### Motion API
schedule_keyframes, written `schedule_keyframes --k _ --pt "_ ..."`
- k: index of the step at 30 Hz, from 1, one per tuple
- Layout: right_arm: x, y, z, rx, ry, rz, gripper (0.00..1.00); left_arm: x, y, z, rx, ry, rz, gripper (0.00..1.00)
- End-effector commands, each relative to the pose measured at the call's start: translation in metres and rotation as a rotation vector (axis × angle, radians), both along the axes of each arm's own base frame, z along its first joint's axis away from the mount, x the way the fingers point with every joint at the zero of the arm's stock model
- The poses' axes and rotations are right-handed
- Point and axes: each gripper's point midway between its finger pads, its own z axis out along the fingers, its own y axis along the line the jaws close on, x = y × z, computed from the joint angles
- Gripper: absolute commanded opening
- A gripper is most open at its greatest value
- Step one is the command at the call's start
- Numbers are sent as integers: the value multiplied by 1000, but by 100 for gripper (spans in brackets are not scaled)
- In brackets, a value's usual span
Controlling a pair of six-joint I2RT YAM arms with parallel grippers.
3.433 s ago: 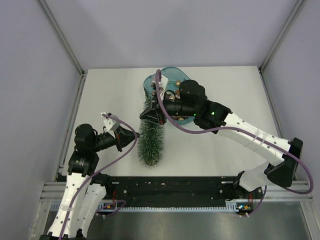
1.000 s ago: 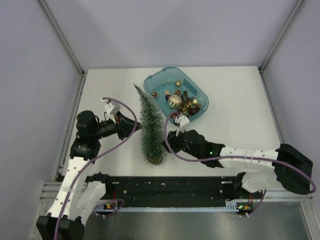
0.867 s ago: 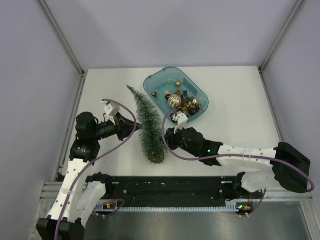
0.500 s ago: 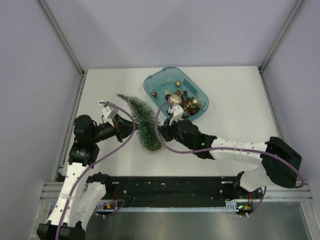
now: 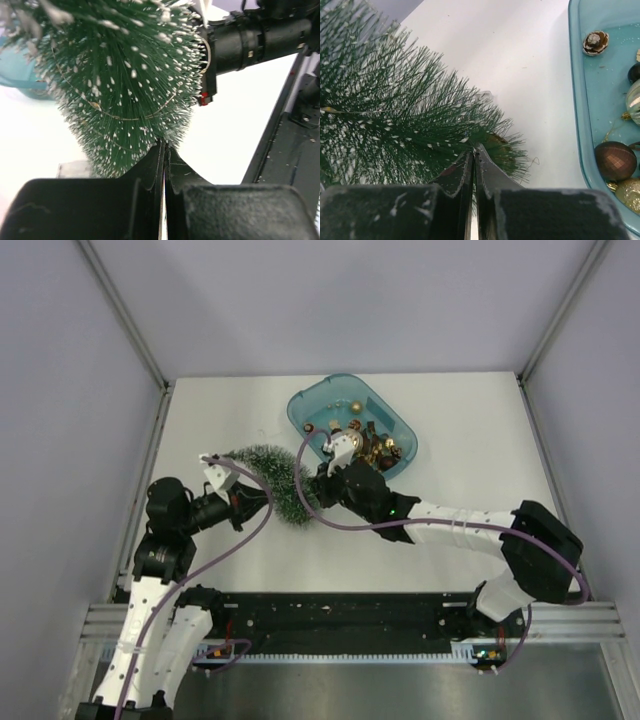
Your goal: Decorate the small christmas tree
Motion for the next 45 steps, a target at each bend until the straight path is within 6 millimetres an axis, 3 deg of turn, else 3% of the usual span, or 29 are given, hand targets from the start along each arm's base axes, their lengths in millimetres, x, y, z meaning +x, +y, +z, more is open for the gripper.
schedule_keyframes --k 1,7,10,14,18,19,21,24,29,33,37,45 --pt "8 -17 25 34 -33 -47 3 15 16 -3 61 -43 112 0" --pt "22 -67 31 9 -10 -150 41 36 31 2 58 -71 247 0" --pt "35 -89 41 -1 -25 -212 49 38 30 8 41 -81 247 0" --pt "71 -119 40 -39 2 -359 58 36 22 15 -7 -96 204 0" --pt "111 -131 23 -136 73 -490 60 36 17 17 -51 -62 186 0" --pt "116 -134 -1 -209 124 -509 60 36 16 18 -54 -64 180 0" --pt "126 -136 -20 -253 172 -526 59 37 16 18 -57 -62 182 0" --pt "133 -142 -50 -284 241 -560 57 38 16 21 -60 -65 180 0" --pt "132 -175 -89 -288 369 -639 51 37 15 19 -65 -54 173 0" --pt "125 -199 -100 -287 419 -677 47 37 14 18 -69 -59 167 0" --pt "116 -225 -95 -297 445 -728 45 35 13 18 -73 -58 155 0" --pt "96 -298 -87 -357 461 -901 44 27 8 23 -86 -43 107 0"
